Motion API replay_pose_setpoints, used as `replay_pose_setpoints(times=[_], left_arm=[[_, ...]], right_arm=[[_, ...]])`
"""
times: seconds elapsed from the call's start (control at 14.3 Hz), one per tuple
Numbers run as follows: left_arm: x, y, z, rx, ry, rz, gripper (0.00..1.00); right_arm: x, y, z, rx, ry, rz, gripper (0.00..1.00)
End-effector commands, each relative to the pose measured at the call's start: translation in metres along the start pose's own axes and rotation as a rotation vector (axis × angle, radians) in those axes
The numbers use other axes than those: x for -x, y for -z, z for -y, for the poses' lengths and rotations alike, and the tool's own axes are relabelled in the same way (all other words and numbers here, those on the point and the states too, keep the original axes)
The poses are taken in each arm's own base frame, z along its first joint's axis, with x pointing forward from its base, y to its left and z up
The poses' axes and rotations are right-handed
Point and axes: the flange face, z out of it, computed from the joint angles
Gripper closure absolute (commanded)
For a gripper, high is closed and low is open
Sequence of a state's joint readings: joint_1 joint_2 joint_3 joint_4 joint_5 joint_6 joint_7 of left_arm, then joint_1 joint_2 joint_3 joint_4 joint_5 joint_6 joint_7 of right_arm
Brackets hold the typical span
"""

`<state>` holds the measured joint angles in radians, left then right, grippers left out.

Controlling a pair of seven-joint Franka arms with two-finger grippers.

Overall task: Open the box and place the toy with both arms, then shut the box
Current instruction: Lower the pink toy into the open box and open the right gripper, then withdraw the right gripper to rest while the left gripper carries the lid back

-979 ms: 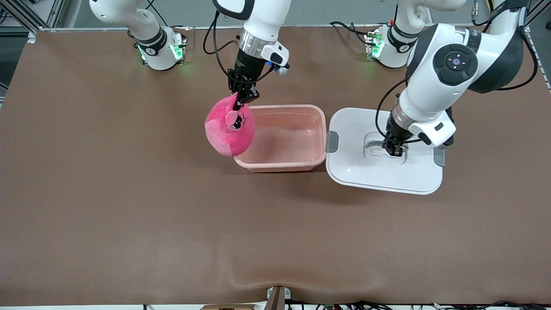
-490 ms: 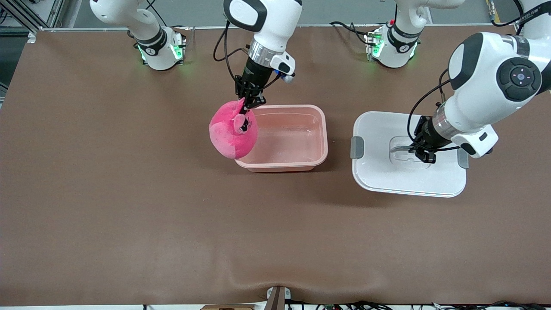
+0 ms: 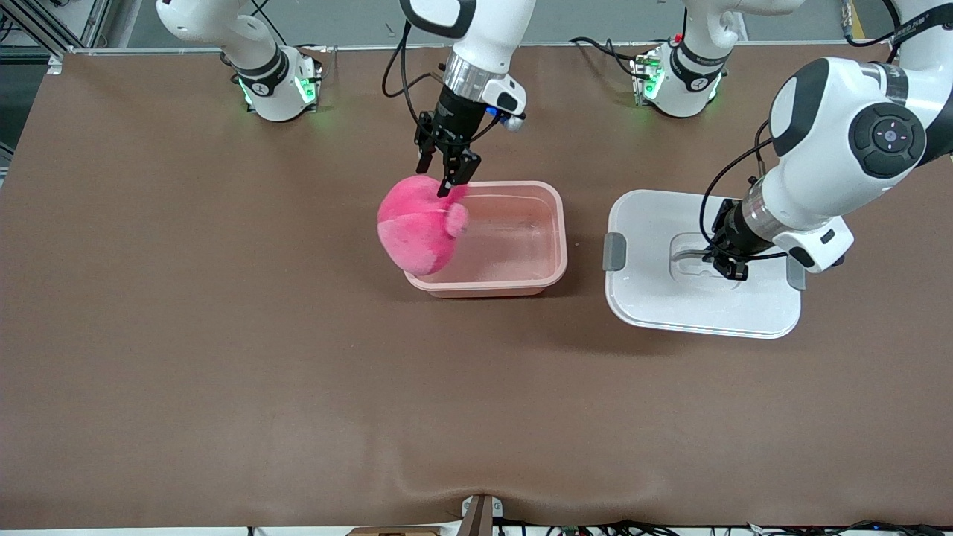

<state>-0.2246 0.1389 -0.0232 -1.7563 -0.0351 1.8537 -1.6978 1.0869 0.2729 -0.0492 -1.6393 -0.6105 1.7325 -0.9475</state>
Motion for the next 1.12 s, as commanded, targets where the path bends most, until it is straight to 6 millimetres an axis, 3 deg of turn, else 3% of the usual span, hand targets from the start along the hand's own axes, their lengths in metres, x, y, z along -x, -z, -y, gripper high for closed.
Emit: replay_pose_setpoints(times=[0.0,0.14,0.56,0.91,1.05], left_arm=[[0.001,0.006,0.007,0.0,-0.012,0.003,1.0],[0.004,0.006,0.008,-0.001,-0.016,0.004,1.0],[0.007,0.006,0.008,0.001,-0.021,0.004,1.0],[0.018,0.01,0.009,0.009,-0.021,0.005,1.0],[0.033,0.01,0.011,0.01,-0.03,0.004,1.0]], right_arm=[[0.014,0.015,-0.005,-0.021,-0.034,0.028,0.0],[0.031,0.007,-0.009,-0.045,-0.071,0.036,0.0],[0.148,-0.063,-0.028,-0.228,-0.474,-0.019,0.0],[0.238,-0.108,-0.019,-0.38,-0.875,-0.054,0.0],[0.283,-0.142,-0.002,-0.52,-1.07,-0.083,0.0]])
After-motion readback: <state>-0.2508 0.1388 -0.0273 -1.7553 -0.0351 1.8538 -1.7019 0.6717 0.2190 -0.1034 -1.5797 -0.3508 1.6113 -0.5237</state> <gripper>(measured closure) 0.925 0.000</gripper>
